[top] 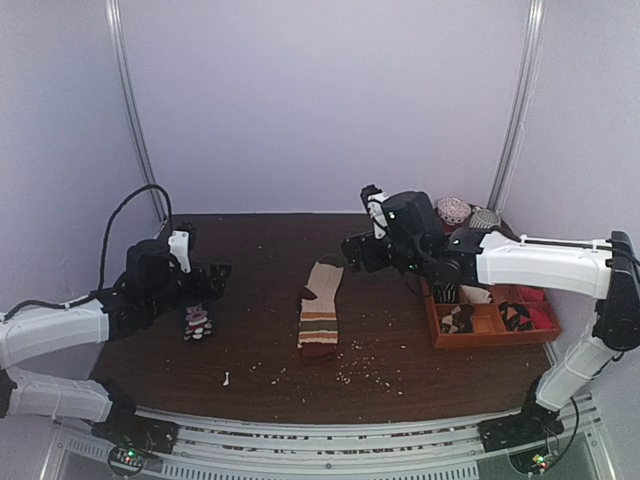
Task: Roll the socks
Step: Roll a pair of socks at the center of the board.
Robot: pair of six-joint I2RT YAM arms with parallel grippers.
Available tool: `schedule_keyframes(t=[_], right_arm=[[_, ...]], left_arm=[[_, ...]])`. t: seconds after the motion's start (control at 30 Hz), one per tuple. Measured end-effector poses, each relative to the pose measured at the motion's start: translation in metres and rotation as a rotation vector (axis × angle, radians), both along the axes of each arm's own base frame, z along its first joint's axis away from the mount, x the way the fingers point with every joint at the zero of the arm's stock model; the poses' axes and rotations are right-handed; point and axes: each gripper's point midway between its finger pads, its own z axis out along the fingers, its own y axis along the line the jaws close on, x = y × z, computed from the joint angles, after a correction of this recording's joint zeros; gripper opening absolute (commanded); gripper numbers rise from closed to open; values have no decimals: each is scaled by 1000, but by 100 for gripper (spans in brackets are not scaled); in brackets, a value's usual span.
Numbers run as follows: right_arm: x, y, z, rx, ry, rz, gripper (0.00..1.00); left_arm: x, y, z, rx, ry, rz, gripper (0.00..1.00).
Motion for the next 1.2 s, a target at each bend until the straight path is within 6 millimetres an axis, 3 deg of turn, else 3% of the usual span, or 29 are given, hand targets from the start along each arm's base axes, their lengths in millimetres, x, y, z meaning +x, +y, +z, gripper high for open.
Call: schedule_keyframes(t=[0.23, 0.33, 0.43, 0.57, 0.7, 0.83, 0.9, 1.2], right_arm=[[-13, -10, 11, 1, -30, 56, 100], [-32, -23, 6, 37, -48, 120, 100], [-38, -36, 1, 55, -58, 148, 100], [-43, -37, -16, 55, -70, 213, 100], [-66, -22, -70, 23, -14, 378, 94], [-96, -1, -123, -5, 50, 591, 93], [-108, 9, -132, -14, 43, 674, 92], [-149, 81, -138, -127, -97, 1010, 86]], left_arm=[[5, 0, 13, 9, -36, 5, 98], [4, -3, 13, 20, -39, -20, 98], [1, -10, 15, 25, -49, -69, 98], [-5, -21, 24, 5, -81, -139, 98], [-12, -41, 26, -4, -97, -217, 98], [-18, -57, 16, 4, -75, -273, 98], [-19, -57, 10, 10, -64, -277, 98], [-20, -56, -5, 35, -32, -280, 98]])
